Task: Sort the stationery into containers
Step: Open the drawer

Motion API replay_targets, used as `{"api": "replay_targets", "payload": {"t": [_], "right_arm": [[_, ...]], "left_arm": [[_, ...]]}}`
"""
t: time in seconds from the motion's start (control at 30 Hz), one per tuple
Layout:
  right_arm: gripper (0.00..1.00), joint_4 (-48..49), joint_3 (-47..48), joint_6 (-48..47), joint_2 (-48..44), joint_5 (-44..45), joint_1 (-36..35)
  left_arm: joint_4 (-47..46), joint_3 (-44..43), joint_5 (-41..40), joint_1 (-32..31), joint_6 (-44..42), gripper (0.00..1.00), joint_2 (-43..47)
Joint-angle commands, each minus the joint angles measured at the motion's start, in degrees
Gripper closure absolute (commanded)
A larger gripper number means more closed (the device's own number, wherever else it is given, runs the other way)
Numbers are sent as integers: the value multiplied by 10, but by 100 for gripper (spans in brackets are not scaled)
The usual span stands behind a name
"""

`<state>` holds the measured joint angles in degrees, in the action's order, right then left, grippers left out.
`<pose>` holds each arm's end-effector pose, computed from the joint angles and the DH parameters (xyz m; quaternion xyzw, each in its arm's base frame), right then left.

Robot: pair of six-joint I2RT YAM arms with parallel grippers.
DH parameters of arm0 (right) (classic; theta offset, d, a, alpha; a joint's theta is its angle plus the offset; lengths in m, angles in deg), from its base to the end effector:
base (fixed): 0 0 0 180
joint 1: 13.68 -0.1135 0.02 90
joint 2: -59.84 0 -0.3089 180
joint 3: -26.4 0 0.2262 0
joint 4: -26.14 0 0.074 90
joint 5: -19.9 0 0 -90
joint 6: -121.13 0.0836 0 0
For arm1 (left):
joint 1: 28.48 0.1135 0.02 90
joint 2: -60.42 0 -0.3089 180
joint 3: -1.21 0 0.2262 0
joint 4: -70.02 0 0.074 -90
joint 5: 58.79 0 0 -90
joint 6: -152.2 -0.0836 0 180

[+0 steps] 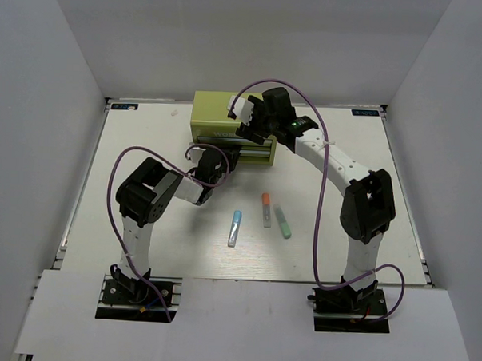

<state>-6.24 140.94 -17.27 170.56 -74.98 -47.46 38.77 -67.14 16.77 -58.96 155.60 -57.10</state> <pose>0.4059 0.2801 0.3423 -0.5809 0.6330 -0.0286 0.5109 0.4053 -0.2144 0.1686 -0.4817 0.6457 -0.4673 0.3642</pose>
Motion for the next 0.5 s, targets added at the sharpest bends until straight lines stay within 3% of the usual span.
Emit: {"api": "replay_targets", "payload": {"t": [0.0,0.47], "right_arm": [[25,-41,-16,15,-9,10,7],[25,-41,-24,17,-9,15,9]], "left_arm": [[23,14,-53,13,-31,100,26],[-19,92,-38,-5,-43,100,75]]}}
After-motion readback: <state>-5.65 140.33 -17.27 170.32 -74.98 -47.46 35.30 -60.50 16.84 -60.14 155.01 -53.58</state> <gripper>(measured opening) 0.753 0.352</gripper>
